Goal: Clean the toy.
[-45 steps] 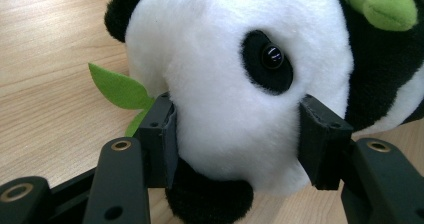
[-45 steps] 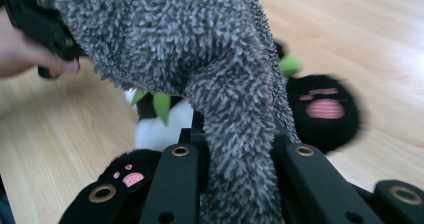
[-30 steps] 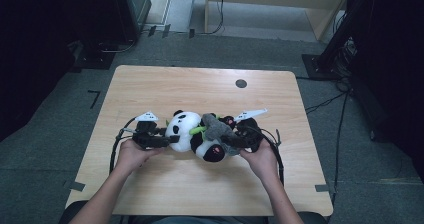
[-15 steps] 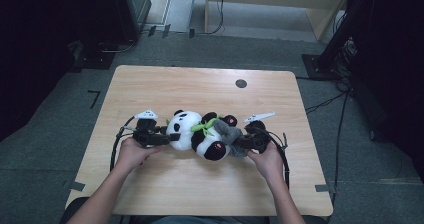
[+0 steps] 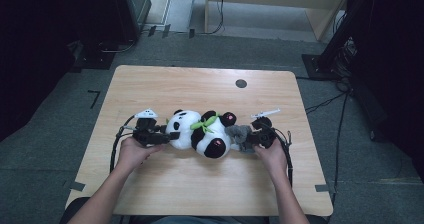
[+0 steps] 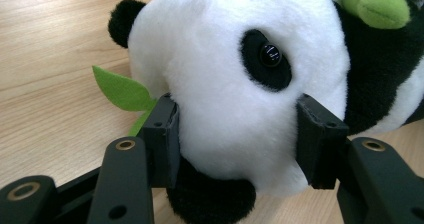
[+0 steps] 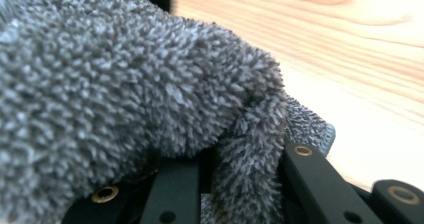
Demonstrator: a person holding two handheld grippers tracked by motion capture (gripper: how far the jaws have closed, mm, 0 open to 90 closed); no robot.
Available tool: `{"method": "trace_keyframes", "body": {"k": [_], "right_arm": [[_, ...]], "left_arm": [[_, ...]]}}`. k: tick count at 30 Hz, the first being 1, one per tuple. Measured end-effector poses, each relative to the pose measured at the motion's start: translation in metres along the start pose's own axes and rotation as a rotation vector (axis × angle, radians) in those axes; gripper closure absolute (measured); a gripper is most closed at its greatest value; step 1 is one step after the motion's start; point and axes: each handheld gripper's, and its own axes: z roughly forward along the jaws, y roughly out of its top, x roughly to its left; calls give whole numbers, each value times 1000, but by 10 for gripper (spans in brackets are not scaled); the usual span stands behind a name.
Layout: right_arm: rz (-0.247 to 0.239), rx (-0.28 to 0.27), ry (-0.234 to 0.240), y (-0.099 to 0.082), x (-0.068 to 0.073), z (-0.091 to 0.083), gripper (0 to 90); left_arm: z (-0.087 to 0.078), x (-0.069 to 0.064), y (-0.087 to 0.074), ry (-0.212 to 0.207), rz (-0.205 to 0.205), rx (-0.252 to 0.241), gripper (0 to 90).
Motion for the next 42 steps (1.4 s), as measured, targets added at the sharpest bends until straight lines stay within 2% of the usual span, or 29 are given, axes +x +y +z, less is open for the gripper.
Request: {"method": "trace_keyframes", "body": {"k": [1,2,3,6,9,10,13,20,25,29,32,34,37,40,42], "right_arm": [[15,-2,-10,0,-3,-2,777],[51,-13,-31,-1,-12,-6,777],[51,-13,-31,-1,-12,-6,777],[104,-54,-46,-3,-22,-20,777],[138,-121,-16,-4,-27,-36,777],[135,-140,-3,-4,-26,-41,777],[91,-176,34,-1,-9,-55,777],[-77,-215,127,15,47,-78,775],[-200,-189,199,23,88,-86,775],[-271,-141,246,24,114,-79,774],[-303,-83,221,22,119,-60,774],[-280,-74,224,21,116,-51,774],[-265,-88,205,20,108,-48,774],[-256,-75,129,19,103,-47,776],[-246,-61,131,16,96,-42,776]], "left_arm": [[0,0,0,7,-1,-2,461],[0,0,0,11,0,-3,467],[0,0,1,14,1,-3,467],[-1,0,1,17,1,-5,470],[0,0,0,16,5,-4,470],[0,0,0,15,7,-5,469],[0,1,0,13,11,-5,468],[0,1,-1,11,10,-6,467],[0,1,-1,10,10,-6,466],[0,1,-1,8,13,-7,467],[1,-1,-1,11,37,0,467],[1,-1,-2,12,47,3,467],[1,-1,-2,8,42,1,466],[1,0,-2,6,40,2,464],[1,0,-2,5,39,2,463]]}}
